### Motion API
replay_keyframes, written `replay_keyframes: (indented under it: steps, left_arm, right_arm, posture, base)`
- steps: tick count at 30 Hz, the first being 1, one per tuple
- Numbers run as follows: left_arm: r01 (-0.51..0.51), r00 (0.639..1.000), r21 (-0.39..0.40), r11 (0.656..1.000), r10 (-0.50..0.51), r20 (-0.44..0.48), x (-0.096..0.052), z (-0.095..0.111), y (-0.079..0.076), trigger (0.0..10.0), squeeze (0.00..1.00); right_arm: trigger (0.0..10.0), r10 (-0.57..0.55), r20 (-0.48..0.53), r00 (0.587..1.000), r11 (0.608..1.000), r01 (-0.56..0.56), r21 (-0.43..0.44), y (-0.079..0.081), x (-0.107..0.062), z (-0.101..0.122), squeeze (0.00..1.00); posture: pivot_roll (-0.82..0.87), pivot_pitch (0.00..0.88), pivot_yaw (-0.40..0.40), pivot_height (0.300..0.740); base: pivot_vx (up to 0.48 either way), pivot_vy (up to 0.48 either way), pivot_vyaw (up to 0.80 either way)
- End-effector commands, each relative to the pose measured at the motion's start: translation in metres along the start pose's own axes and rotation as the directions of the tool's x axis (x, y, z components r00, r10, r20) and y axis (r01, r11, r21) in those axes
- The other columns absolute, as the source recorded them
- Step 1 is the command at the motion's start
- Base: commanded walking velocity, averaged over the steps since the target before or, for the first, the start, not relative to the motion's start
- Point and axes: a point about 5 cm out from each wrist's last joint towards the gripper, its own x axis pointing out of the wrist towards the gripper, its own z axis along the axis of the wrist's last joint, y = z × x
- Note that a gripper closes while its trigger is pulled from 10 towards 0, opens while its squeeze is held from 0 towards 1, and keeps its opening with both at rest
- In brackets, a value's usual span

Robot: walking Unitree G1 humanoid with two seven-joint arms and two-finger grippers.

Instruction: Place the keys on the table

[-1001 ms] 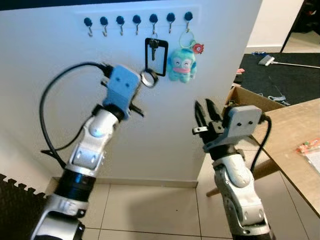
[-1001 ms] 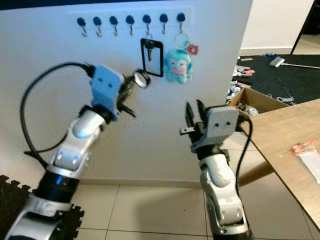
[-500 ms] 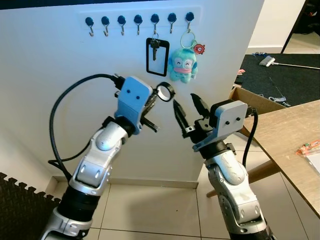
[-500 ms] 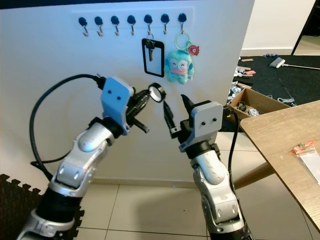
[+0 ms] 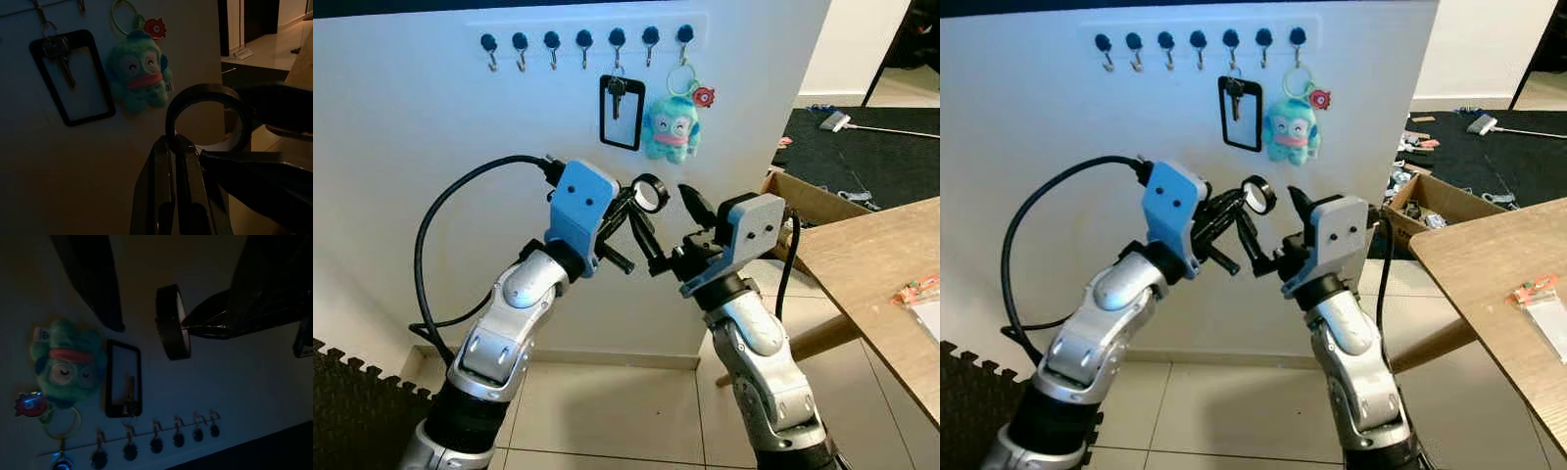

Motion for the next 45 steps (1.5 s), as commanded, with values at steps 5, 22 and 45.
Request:
replay_keyframes:
  steps: [5, 22, 45]
  left_arm:
    - [0.028, 0.999, -0.012, 1.0, -0.028, 0.02, -0.002, 0.005, -0.008, 10.0, 0.0]
    - [-0.006, 1.0, -0.014, 1.0, 0.006, -0.004, -0.001, 0.002, -0.003, 10.0, 0.0]
    - [-0.059, 0.998, -0.085, 0.995, 0.061, 0.015, -0.008, 0.005, 0.011, 10.0, 0.0]
  right_arm:
    - [0.0, 0.033, -0.025, 0.999, 0.999, -0.032, 0.026, 0.007, 0.001, -0.006, 0.0]
    - [10.0, -0.048, 0.0, 0.999, 0.998, 0.048, 0.029, -0.003, 0.001, -0.002, 0.0]
    - [10.0, -0.413, 0.032, 0.91, 0.897, 0.412, -0.163, -0.07, -0.026, 0.006, 0.0]
  posture:
    - [0.0, 0.195, 0.048, 0.74]
    - [0.0, 0.2, 0.061, 0.74]
    - [-0.01, 0.204, 0.064, 0.74]
  base:
    - [0.0, 0.0, 0.0]
    - [0.0, 0.0, 0.0]
    - [0.0, 0.0, 0.0]
